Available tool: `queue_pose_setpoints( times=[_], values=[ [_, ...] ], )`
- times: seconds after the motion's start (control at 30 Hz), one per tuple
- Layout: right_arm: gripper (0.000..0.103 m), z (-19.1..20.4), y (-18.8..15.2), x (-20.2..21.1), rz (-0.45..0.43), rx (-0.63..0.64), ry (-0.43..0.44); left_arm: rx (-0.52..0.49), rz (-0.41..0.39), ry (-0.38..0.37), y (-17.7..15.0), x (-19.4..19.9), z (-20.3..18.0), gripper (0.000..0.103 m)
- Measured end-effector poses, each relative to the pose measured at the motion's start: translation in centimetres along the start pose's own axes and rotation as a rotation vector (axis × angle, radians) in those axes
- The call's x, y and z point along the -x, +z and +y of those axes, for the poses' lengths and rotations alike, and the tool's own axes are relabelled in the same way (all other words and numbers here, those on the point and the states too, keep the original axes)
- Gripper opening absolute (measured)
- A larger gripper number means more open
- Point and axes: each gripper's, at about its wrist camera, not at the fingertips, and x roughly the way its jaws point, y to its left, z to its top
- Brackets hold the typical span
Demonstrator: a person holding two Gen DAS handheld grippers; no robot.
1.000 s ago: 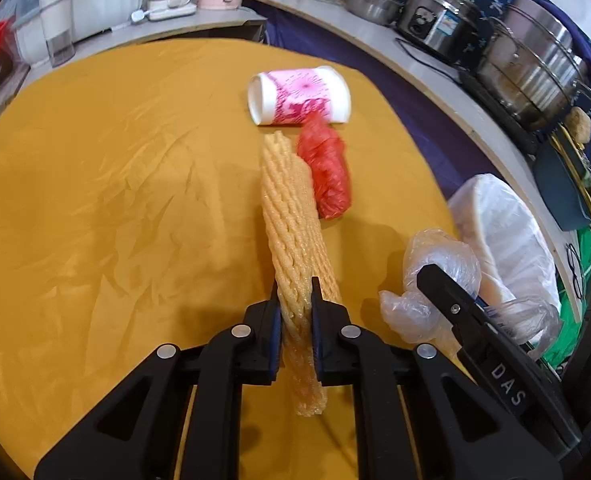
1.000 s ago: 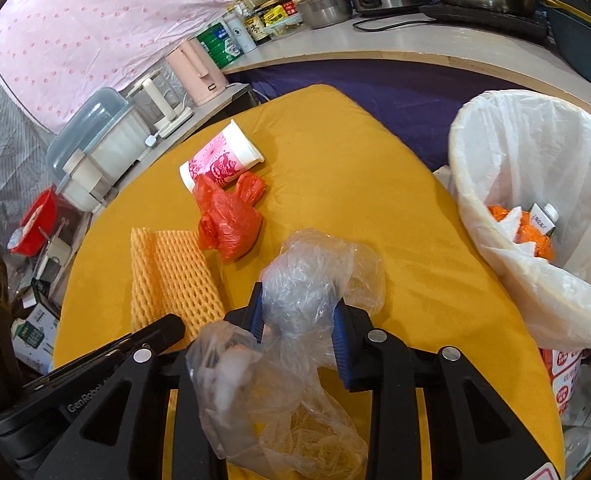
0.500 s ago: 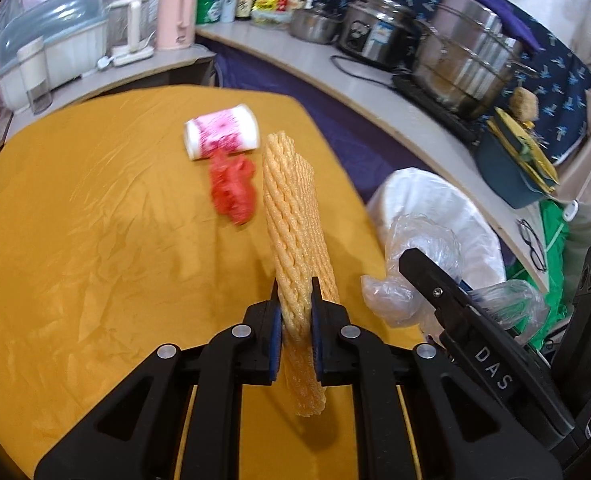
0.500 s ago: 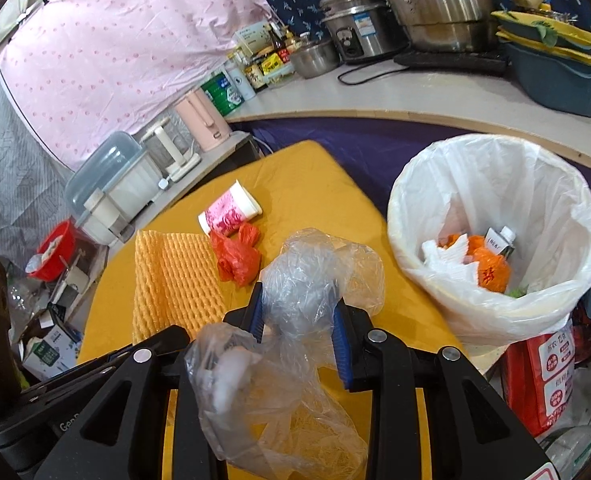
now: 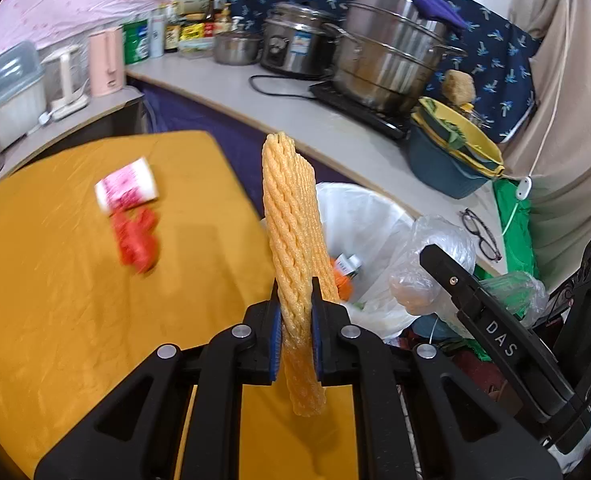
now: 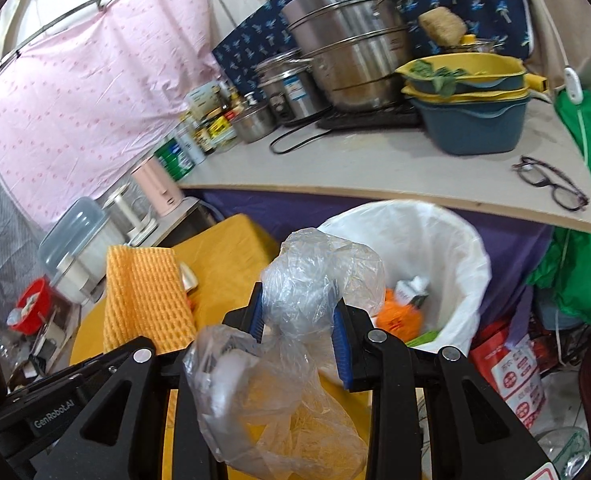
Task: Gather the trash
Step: 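Bin the foam net with the left tool while the right tool bins the clear bag, then move both open tools back over the table toward the red bag and cup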
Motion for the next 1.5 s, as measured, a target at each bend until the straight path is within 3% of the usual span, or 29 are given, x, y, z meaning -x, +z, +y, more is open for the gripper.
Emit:
queue_pose_setpoints(
  times=[0.4,0.7,0.77,0.87,0.93,1.07,1.5],
  values=[
    [0.030,-5.7,2.9,-2.7,-0.004,-0.040,-0.095,-0.062,0.036,-0.028,2.8,-5.5,-5.1,0.012],
    [0.034,-6.5,3.6,-5.3,0.011,-0.030,-0.113,-0.068,0.064,-0.004,3.6,-9.4,-6.2,0.014],
    [0.036,-6.5,3.7,-5.7,0.012,-0.029,-0.116,-0.065,0.071,0.006,3.8,-10.1,-6.2,0.021],
    [0.046,-6.3,4.0,-5.9,0.000,-0.022,-0.124,-0.053,0.059,0.025,4.0,-10.4,-6.1,0.048],
    [0.047,-6.3,4.3,-5.9,-0.011,-0.023,-0.132,-0.051,0.047,0.040,4.1,-10.4,-5.9,0.053],
    [0.056,-6.2,4.6,-5.2,-0.034,-0.031,-0.128,-0.042,0.045,0.043,4.2,-10.3,-5.4,0.057],
    [0.060,-2.5,4.4,-3.7,-0.047,0.018,-0.099,-0.010,0.007,0.063,4.1,-7.4,-2.8,0.058]
  ],
)
